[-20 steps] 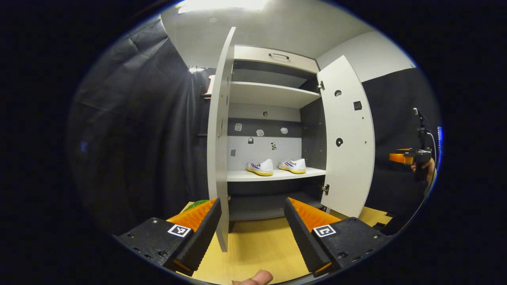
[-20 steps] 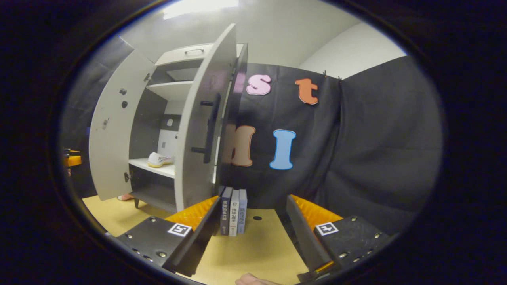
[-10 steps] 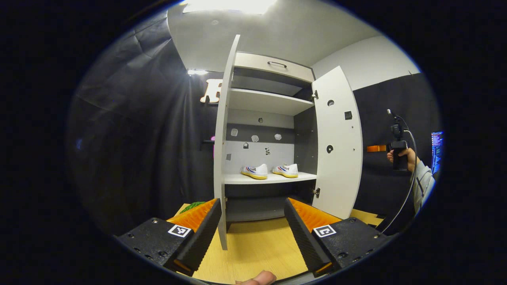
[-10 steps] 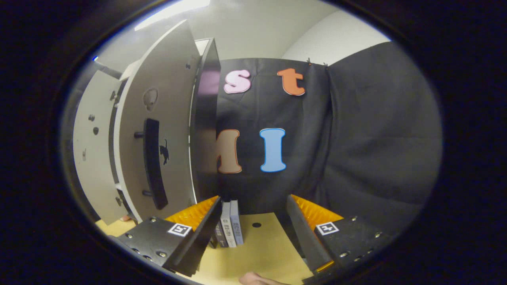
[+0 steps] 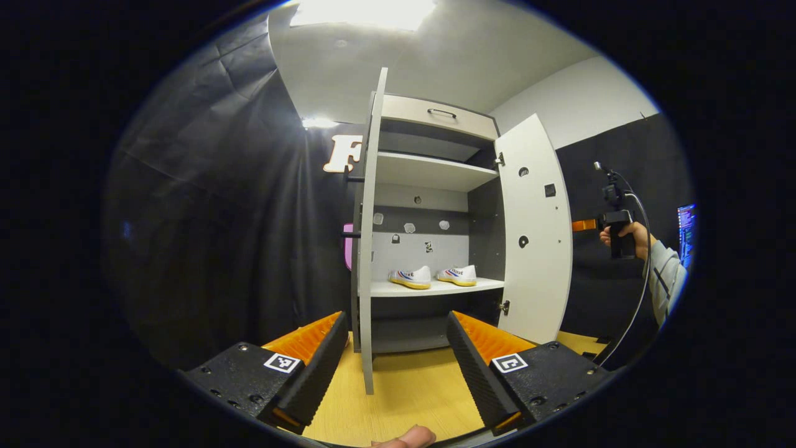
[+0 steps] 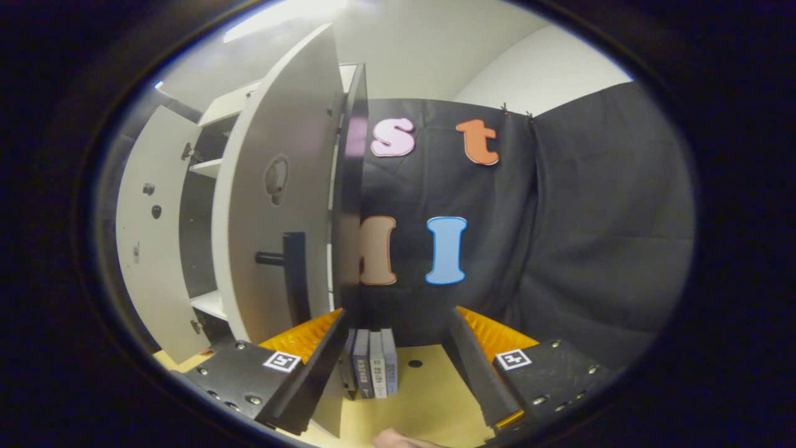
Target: Grab one shoe with the right hand and put it into the shoe cabinet, grab the other shoe with the left hand and put it into the shoe cabinet; then close the right door with the right hand and the left door with the left hand.
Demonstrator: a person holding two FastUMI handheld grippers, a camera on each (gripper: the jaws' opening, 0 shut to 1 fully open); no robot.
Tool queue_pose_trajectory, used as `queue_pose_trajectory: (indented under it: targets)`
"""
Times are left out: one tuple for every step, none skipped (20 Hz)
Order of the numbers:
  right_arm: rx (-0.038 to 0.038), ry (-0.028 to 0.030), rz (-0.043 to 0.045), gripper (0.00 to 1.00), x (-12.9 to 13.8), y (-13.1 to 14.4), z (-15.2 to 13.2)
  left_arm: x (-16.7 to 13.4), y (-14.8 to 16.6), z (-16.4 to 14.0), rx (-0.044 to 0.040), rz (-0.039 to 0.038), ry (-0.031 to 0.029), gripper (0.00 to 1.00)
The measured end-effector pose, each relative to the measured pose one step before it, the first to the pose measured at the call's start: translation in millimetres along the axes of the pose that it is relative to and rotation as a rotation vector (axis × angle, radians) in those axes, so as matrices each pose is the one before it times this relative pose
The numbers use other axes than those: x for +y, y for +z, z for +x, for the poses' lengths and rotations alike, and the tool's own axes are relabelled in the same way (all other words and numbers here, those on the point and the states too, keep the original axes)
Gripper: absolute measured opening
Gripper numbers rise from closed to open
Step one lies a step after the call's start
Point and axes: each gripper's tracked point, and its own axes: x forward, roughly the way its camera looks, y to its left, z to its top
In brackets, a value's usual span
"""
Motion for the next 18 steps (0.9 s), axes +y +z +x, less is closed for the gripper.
queue_pose_trajectory:
  targets:
    - [-0.01017,0.00217,0.00305,0.90,1.49,1.51,4.53,-1.13,0.79,-2.03,-0.00592,-0.00013,-0.01012,0.96]
    - [0.00453,-0.00331,0.00161,0.91,0.59,-1.08,-0.21,-0.28,0.61,-2.31,-0.00368,0.00374,-0.00606,0.93]
    - [-0.00408,-0.00266,0.01241,0.90,-0.07,0.21,-1.03,0.67,1.53,-2.04,-0.00656,0.00493,-0.00073,0.96]
    - [0.00085,-0.00387,0.00465,0.90,1.48,0.13,-0.24,0.48,2.23,-0.88,-0.00894,0.00305,0.00029,0.96]
    - [-0.00278,-0.00932,0.00277,0.87,1.24,-1.14,-1.70,0.48,2.05,-1.10,-0.01135,-0.00007,-0.00049,0.96]
    - [-0.00128,-0.00964,-0.00907,0.90,0.30,0.60,-1.81,-0.23,0.29,-1.64,-0.00229,-0.00432,-0.00036,0.96]
    - [-0.00263,-0.00428,-0.01116,0.89,2.77,1.04,-0.32,-0.67,-1.60,-1.86,-0.00007,-0.00316,-0.00138,0.96]
    - [0.00034,0.00238,-0.00883,0.90,2.88,0.33,-0.98,-1.15,0.66,-1.30,-0.00191,0.00027,-0.00464,0.94]
    - [-0.00036,0.00810,0.00098,0.87,4.35,-0.05,-0.91,-0.35,1.35,-1.27,-0.00310,0.00136,0.00132,0.96]
    - [0.00090,0.01547,0.00764,0.90,5.97,-0.81,-1.03,1.08,0.11,-0.88,0.00158,0.00082,0.00633,0.96]
    - [0.00057,0.01971,0.01245,0.90,6.89,-0.47,-0.16,0.98,1.03,-1.64,-0.00172,0.00194,0.00674,0.96]
    - [0.00114,0.02070,0.00808,0.90,8.24,-0.55,-0.18,1.29,1.69,0.21,-0.00022,-0.00112,0.00765,0.99]
    - [0.00114,0.01584,0.00653,0.90,8.45,-0.71,0.14,0.23,-2.02,2.23,0.00603,-0.00203,0.00553,0.96]
    - [-0.00302,0.01181,0.00506,0.89,8.32,0.38,0.23,0.43,-1.07,1.51,0.00361,-0.00210,0.00091,0.96]
    - [-0.00214,0.01332,0.00553,0.89,9.04,-0.62,0.84,0.56,-0.72,2.02,0.00346,-0.00217,0.00037,0.96]
    - [-0.00626,0.00664,0.01018,0.90,8.07,0.20,0.88,0.74,-1.47,1.35,0.00846,0.00256,0.00291,0.96]
    - [-0.01022,-0.01489,0.01285,0.87,3.03,0.85,3.47,2.48,-1.70,2.05,0.00721,0.00602,0.00537,0.96]
    - [-0.00753,-0.01345,-0.00543,0.89,5.22,0.80,0.49,1.53,0.70,1.31,0.00122,0.00547,0.00426,0.96]
